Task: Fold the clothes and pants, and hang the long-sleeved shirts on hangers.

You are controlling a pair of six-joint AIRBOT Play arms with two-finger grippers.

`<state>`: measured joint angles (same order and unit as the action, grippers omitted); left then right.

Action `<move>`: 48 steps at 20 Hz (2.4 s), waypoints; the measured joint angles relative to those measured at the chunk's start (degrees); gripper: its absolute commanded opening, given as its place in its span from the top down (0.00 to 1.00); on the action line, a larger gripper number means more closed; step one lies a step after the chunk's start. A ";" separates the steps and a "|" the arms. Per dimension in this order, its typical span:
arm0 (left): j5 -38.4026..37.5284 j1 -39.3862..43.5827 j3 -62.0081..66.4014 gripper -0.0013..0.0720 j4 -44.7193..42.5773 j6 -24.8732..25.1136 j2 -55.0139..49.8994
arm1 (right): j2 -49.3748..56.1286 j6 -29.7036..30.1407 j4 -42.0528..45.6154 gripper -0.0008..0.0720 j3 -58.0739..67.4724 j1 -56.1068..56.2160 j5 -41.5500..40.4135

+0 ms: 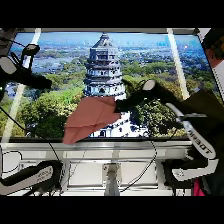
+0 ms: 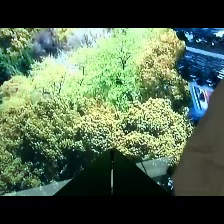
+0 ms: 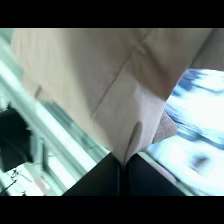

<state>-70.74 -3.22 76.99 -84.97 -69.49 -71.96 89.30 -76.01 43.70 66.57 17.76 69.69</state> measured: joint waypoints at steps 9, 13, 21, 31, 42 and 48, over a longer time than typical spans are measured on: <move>0.04 -0.02 0.00 0.98 1.29 -0.15 0.00 | -5.16 -2.32 9.42 0.97 -0.02 -24.70 13.46; 0.07 -0.02 0.00 0.98 2.08 -0.15 0.00 | -5.90 -2.67 -3.63 0.97 0.42 -26.67 14.69; 0.55 -0.02 0.00 0.97 4.24 -0.17 0.00 | -4.00 -2.86 -14.05 0.25 12.35 -5.38 -11.04; 0.44 -0.02 -0.02 0.97 4.81 -2.51 -2.80 | 5.38 -4.00 -3.80 0.25 26.34 1.97 -42.53; -2.25 0.81 -7.41 0.98 23.52 7.04 -4.70 | 5.33 -4.02 -0.90 0.98 27.45 -17.25 -13.25; -2.36 5.73 -28.59 0.98 32.65 14.34 2.12 | -0.07 0.87 -3.04 0.98 18.82 -21.59 -2.78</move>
<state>-73.10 2.50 48.40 -52.31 -55.16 -69.84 89.23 -75.13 40.66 85.38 -3.84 66.92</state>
